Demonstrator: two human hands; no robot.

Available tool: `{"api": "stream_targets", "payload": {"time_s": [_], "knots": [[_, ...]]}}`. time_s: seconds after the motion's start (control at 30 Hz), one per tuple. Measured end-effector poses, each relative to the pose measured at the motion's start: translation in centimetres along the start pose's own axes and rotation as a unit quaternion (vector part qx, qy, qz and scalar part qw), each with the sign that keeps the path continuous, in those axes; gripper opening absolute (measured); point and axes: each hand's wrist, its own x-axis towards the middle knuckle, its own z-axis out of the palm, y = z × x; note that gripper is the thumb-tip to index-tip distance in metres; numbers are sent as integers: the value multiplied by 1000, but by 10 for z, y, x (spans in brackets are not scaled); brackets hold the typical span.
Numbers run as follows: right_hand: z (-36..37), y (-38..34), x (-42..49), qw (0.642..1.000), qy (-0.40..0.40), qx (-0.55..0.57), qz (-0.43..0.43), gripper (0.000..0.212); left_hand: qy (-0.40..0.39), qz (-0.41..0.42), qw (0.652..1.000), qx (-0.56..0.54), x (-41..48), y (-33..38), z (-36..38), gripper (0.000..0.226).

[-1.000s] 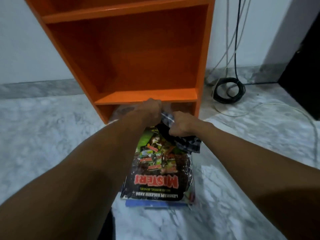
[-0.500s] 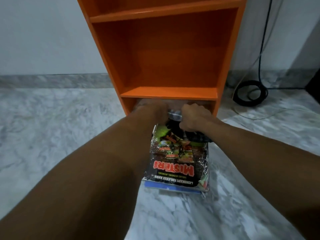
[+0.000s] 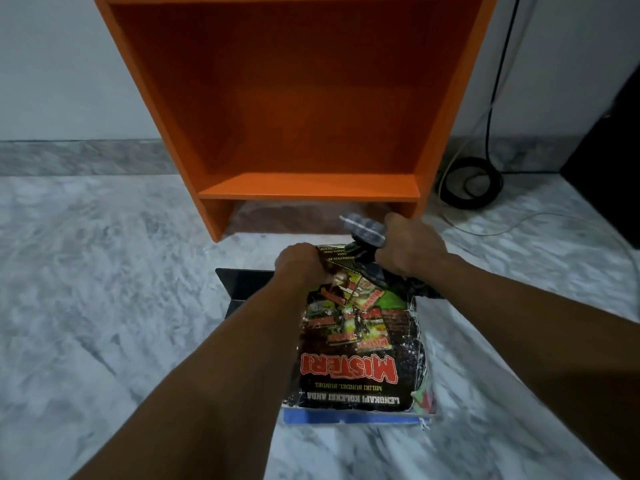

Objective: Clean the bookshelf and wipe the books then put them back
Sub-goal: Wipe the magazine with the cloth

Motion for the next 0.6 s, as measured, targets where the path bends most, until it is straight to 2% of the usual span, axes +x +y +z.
{"api": "stream_targets", "payload": {"time_s": [0.13, 0.2, 0.37, 0.5, 0.6], "knots": [[9, 2, -2, 1000, -6, -17, -5, 23, 19, -36, 999, -22, 12, 3, 5, 42], [12, 4, -3, 1000, -2, -22, -9, 24, 24, -61, 997, -39, 11, 3, 4, 47], [9, 9, -5, 1000, -17, -9, -6, 23, 5, -50, 979, -195, 14, 3, -2, 27], [-3, 15, -12, 999, -14, 35, 6, 12, -74, -28, 925, -373, 3, 7, -14, 5], [-24, 20, -20, 995, 4, 100, -1, 14, -143, -5, 871, -471, -17, 11, -33, 7]]}}
